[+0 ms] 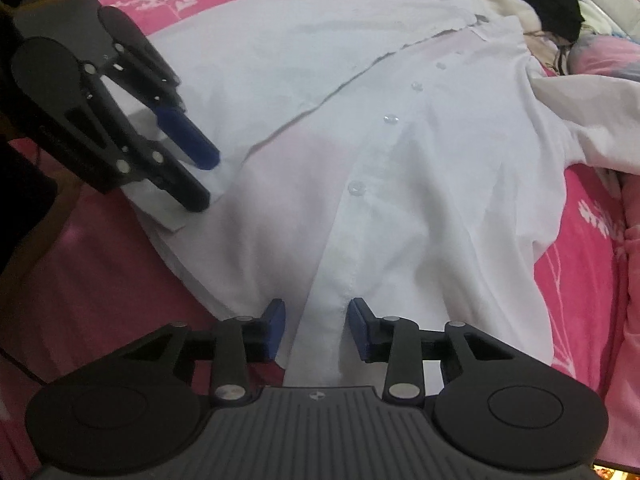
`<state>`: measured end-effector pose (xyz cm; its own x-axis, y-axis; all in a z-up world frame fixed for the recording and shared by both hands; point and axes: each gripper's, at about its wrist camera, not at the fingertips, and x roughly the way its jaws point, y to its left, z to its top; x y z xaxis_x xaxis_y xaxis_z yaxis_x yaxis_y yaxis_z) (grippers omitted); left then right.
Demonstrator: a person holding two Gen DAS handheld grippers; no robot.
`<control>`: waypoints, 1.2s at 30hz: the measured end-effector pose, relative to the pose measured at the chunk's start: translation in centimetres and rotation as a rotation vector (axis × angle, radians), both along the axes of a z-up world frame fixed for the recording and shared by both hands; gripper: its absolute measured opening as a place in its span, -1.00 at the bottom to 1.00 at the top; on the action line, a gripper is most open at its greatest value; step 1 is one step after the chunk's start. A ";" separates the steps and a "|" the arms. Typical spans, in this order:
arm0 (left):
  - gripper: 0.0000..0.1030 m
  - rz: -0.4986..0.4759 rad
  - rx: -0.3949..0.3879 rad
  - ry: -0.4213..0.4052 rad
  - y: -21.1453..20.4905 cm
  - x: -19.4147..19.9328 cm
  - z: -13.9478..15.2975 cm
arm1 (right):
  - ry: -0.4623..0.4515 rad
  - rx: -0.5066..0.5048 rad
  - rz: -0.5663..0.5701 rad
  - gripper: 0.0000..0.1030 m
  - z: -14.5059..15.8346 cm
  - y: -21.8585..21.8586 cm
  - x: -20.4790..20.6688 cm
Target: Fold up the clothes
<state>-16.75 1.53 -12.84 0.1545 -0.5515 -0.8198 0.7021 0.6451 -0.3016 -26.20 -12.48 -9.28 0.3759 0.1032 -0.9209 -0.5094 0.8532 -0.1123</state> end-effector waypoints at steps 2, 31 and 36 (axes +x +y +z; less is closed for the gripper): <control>-0.35 0.002 -0.001 0.003 0.0 0.0 0.0 | -0.007 0.012 -0.026 -0.79 0.4 -0.4 0.2; -0.33 0.007 -0.031 0.023 0.8 -0.1 0.0 | 0.136 0.447 -0.176 -0.93 3.7 0.2 6.2; -0.33 0.004 -0.034 0.034 1.6 -0.3 0.1 | 0.161 0.441 -0.180 -0.92 1.9 1.2 6.8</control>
<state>-17.03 3.14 -12.78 0.1292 -0.5788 -0.8052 0.6883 0.6369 -0.3473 -19.43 -11.33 -7.39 0.2797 0.4422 -0.8522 -0.3314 0.8775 0.3465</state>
